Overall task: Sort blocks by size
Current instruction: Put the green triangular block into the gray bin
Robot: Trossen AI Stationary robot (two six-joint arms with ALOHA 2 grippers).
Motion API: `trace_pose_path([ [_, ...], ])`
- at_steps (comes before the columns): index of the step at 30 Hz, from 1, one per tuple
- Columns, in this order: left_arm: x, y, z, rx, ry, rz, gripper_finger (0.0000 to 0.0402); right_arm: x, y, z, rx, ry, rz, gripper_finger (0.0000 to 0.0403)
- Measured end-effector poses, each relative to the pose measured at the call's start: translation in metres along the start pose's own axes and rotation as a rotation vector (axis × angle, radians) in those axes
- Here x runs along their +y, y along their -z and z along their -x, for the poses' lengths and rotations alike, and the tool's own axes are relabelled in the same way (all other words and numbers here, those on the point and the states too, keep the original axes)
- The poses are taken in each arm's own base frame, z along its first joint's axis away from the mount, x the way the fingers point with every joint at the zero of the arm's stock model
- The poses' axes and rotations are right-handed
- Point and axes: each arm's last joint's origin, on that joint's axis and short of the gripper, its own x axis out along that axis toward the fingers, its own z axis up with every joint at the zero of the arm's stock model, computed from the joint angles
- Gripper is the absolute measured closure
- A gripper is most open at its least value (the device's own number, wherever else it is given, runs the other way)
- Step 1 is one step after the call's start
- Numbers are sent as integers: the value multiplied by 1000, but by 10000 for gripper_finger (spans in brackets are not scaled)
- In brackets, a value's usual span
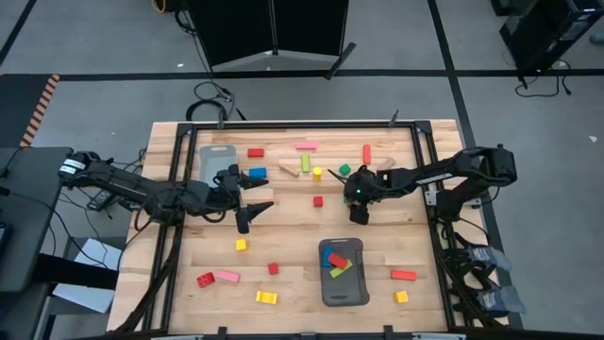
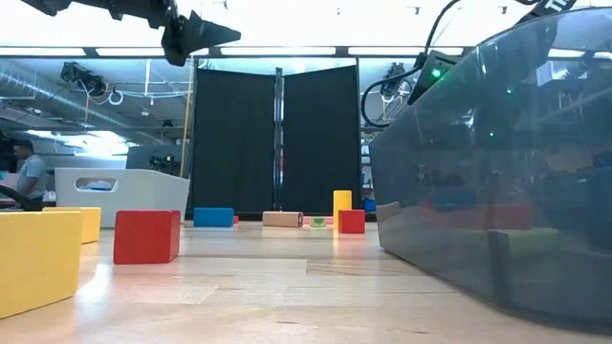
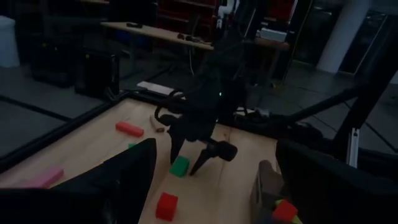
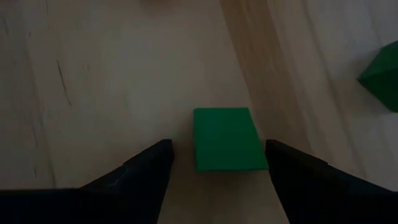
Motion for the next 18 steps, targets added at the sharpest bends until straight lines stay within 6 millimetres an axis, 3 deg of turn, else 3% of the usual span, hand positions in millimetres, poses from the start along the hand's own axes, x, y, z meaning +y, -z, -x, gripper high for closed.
trace_pose_path([
  [9, 1, -1, 2, -1, 0, 1, 66, -1, -2, 2, -26, 18, 3, 254],
  [13, 2, -4, 5, -12, 3, 7, 67, 0, -11, 6, -68, 15, 9, 256],
  [18, 6, -15, 18, -50, 13, 26, 67, 4, -48, 20, -229, 3, 25, 256],
])
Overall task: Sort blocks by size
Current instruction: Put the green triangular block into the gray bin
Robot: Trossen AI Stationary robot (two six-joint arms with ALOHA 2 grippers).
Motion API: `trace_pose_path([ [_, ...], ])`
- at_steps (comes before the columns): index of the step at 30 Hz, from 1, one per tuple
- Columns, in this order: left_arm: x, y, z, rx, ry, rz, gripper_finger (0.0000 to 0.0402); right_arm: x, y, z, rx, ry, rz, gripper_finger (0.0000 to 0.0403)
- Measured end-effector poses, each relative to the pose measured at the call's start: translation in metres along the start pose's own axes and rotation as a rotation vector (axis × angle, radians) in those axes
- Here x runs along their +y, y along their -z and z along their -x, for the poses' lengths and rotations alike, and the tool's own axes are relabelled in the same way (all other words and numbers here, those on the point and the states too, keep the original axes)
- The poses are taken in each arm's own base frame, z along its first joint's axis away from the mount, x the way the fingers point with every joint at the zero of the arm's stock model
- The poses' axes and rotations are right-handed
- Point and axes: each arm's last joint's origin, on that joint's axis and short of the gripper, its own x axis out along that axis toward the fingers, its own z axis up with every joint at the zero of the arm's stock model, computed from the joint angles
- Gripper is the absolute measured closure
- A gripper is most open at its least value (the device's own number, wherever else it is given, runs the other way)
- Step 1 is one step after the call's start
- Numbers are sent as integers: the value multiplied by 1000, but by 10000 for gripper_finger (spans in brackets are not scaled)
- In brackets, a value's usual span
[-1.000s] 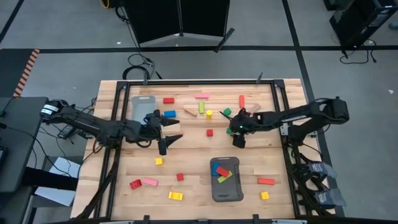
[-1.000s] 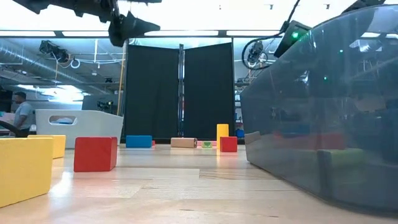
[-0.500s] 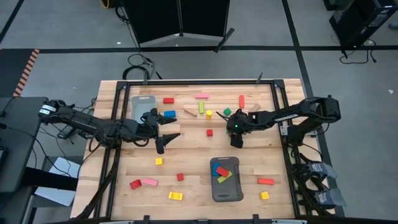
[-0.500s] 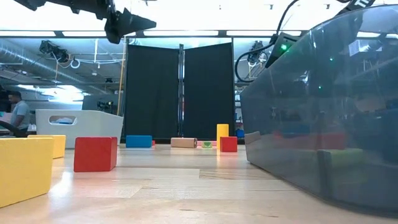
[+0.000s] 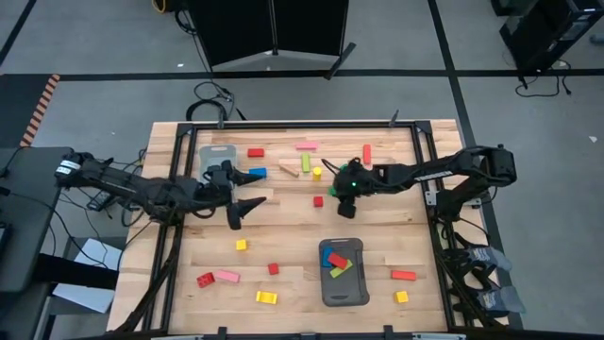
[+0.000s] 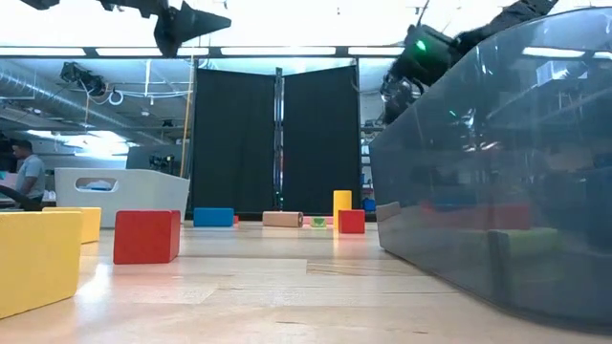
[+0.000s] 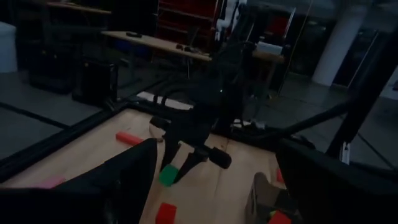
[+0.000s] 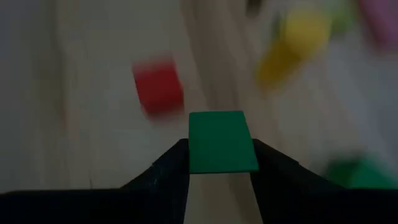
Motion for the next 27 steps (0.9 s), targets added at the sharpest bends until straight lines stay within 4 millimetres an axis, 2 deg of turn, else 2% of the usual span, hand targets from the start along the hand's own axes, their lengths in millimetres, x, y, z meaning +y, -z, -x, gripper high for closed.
trace_pose_path([
  [4, 4, -9, 11, -34, 1, 5, 67, 2, -42, 5, -211, -11, -9, 256],
  [9, 7, -19, 21, -85, 9, 5, 67, 8, -87, -13, -354, -18, -2, 256],
  [14, 9, -24, 28, -108, 10, 0, 67, 20, -142, -42, -533, -66, -1, 256],
  [18, 11, -29, 33, -136, 17, 15, 67, 28, -177, -73, -588, -88, 18, 256],
  [22, 13, -32, 38, -151, 20, 24, 67, 35, -202, -106, -626, -120, 25, 256],
  [27, 14, -36, 44, -180, 27, 39, 67, 42, -223, -145, -666, -170, 22, 256],
])
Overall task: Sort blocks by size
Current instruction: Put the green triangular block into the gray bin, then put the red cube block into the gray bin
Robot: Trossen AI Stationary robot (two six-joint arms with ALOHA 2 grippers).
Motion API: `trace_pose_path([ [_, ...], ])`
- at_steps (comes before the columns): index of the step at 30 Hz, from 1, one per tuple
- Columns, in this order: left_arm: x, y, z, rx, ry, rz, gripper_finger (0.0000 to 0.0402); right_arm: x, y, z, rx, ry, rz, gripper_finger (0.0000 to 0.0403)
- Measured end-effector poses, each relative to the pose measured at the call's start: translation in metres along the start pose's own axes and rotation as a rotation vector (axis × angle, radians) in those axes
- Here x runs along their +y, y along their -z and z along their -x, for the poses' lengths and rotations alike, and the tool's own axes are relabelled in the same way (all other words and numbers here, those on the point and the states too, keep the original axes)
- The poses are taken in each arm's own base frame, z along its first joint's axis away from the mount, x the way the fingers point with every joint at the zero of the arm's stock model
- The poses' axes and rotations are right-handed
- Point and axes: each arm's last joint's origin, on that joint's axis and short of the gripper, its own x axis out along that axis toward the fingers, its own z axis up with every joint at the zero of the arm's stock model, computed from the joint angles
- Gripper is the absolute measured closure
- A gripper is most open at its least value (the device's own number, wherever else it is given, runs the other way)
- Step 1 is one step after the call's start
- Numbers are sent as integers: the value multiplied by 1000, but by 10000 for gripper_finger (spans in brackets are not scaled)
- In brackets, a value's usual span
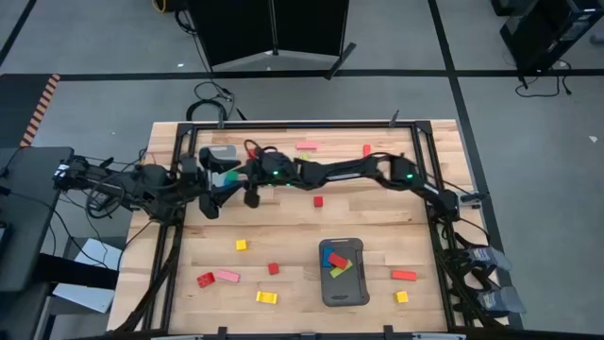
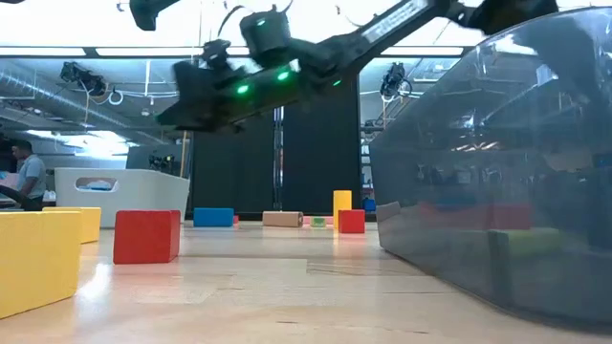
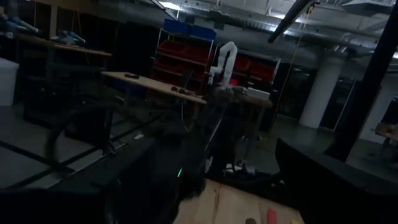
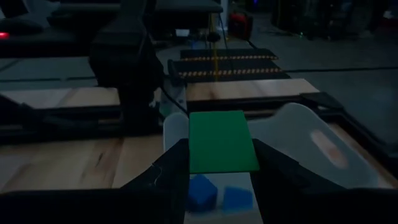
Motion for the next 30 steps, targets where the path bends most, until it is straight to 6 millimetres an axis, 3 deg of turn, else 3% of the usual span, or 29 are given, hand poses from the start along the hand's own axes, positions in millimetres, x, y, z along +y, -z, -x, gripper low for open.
trace_pose_path([
  [7, 1, -1, 1, -4, 1, 2, 67, -1, 15, -47, -6, -21, -69, 256],
  [11, 1, 0, 1, 7, -1, 0, 67, -1, 22, -59, 54, -26, -64, 248],
  [17, 1, 1, 1, 19, -4, 11, 67, -2, 6, -55, 43, -36, -17, 105],
  [20, 1, 2, 1, 20, -4, 11, 67, -8, -2, -51, 27, -11, -5, 82],
  [26, 1, 2, 1, 25, -5, 9, 67, -20, -3, -38, -12, 28, 5, 130],
  [30, 1, 3, 1, 30, -6, 7, 67, -23, -2, -12, -80, 43, 6, 182],
])
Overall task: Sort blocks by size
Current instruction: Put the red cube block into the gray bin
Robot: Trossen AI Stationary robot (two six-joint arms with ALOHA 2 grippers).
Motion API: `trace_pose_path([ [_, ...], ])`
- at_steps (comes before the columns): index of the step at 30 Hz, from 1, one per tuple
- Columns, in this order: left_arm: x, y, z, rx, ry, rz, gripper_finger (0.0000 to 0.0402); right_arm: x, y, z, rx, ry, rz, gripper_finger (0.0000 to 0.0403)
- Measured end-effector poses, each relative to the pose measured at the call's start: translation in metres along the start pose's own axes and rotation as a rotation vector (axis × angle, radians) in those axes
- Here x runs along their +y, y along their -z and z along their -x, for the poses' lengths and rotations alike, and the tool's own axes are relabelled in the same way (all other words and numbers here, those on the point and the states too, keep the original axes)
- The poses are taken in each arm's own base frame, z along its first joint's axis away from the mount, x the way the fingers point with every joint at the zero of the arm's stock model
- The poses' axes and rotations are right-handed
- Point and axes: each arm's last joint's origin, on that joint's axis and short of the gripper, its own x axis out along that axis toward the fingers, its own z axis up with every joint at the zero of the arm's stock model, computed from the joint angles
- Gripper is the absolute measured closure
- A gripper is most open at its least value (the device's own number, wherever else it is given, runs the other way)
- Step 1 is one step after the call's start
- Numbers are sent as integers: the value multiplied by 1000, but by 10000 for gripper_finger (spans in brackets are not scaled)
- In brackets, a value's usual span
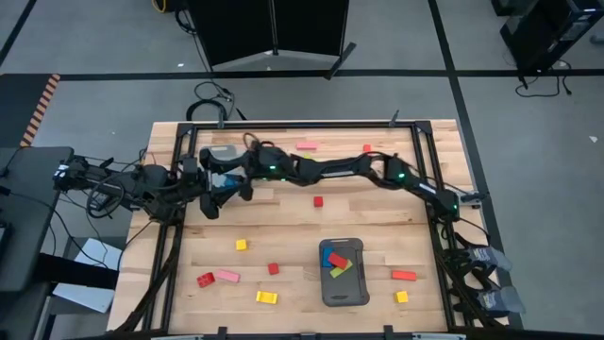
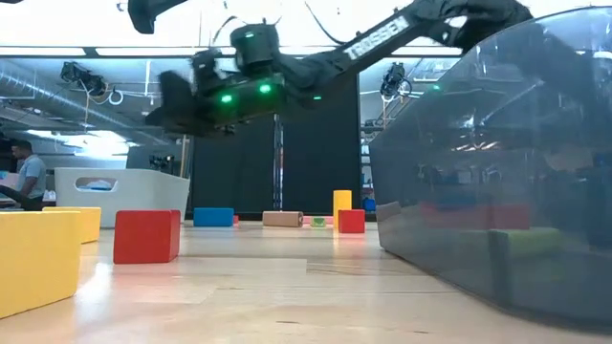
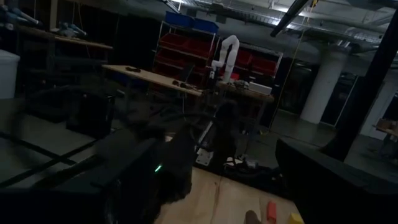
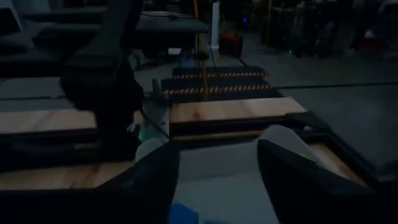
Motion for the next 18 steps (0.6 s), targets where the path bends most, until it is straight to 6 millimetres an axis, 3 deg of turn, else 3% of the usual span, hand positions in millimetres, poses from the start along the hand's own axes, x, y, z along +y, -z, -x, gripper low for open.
trace_pose_path([
  [4, 0, 4, -1, 32, -7, 1, 67, -12, 3, 52, -29, 32, -3, 215],
  [8, 0, 19, -13, 122, -43, -42, 67, -14, -5, 121, -44, 118, 27, 224],
  [15, 5, 68, -58, 340, -162, -111, 67, -12, -18, 246, -113, 268, 69, 209],
  [18, 9, 84, -81, 411, -157, -108, 67, -10, -19, 289, -149, 306, 62, 198],
])
